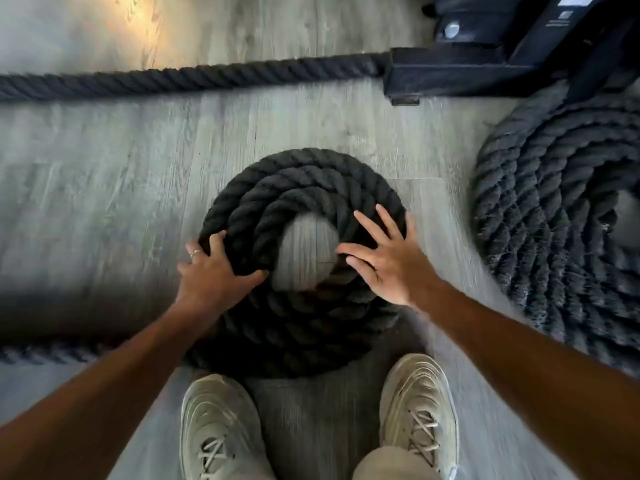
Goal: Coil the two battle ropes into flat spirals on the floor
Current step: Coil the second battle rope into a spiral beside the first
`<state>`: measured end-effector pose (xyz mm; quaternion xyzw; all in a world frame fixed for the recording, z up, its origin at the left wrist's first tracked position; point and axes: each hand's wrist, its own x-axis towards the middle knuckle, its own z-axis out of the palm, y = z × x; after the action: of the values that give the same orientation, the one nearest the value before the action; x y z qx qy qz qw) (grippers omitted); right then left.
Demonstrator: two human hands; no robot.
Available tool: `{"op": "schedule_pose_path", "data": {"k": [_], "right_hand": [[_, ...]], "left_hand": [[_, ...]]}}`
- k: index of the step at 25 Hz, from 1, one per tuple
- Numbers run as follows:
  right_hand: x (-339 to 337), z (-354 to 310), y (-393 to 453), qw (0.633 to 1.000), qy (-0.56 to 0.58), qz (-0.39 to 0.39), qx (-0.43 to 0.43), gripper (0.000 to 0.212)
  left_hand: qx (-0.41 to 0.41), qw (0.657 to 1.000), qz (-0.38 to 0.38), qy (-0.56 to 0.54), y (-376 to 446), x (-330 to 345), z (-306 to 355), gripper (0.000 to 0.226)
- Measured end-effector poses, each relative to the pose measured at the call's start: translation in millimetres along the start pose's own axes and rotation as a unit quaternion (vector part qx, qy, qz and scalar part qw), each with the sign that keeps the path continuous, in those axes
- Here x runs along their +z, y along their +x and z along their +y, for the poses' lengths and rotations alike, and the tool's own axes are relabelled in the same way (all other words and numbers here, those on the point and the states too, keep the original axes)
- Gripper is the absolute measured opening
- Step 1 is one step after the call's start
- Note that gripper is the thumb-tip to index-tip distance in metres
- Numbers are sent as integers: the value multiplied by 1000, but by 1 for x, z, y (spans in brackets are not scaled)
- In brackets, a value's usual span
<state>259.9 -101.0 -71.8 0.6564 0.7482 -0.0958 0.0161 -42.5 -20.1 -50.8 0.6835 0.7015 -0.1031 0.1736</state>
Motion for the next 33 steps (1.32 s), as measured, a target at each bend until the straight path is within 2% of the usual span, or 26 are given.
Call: {"op": "schedule_pose_path", "data": {"k": [2, 4, 7, 9, 11, 14, 17, 20, 23, 26, 28, 30, 33], "right_hand": [[-12, 20, 21, 999, -12, -46, -19, 48], [-19, 23, 32, 998, 10, -63, 5, 44], [-8, -16, 17, 988, 91, -21, 126, 43], [10, -66, -11, 974, 100, 19, 200, 48], [23, -103, -34, 970, 80, 42, 224, 51], [28, -111, -44, 974, 56, 65, 208, 55], [28, -106, -41, 976, 51, 68, 202, 55], [32, -96, -39, 979, 63, 82, 176, 50], [22, -52, -26, 994, 45, 45, 90, 56], [-3, 7, 1, 1000, 7, -23, 3, 61], [-16, 32, 15, 997, 20, -66, -18, 60], [-21, 33, 18, 995, 63, -75, 12, 57], [-1, -12, 0, 988, 78, -10, 133, 54]], "left_hand": [[-25, 999, -7, -32, -21, 10, 6, 118], [-51, 995, -22, -86, -32, 15, 13, 117], [-82, 985, -13, -152, -21, 7, 14, 104], [-44, 985, 27, -166, 0, -3, 12, 90], [24, 985, 39, -164, 26, -12, 13, 75], [114, 988, -8, -103, 58, -22, 10, 73], [139, 989, -18, -51, 69, -24, -3, 81], [84, 994, 16, -64, 56, -19, 0, 93], [33, 996, 32, -79, 24, -11, 3, 96], [-13, 982, 15, -186, -17, 2, 3, 99], [-40, 961, -8, -274, -39, 13, 6, 99], [-58, 952, -17, -300, -47, 20, 9, 96], [-46, 962, 38, -267, -30, 13, 5, 81]]}}
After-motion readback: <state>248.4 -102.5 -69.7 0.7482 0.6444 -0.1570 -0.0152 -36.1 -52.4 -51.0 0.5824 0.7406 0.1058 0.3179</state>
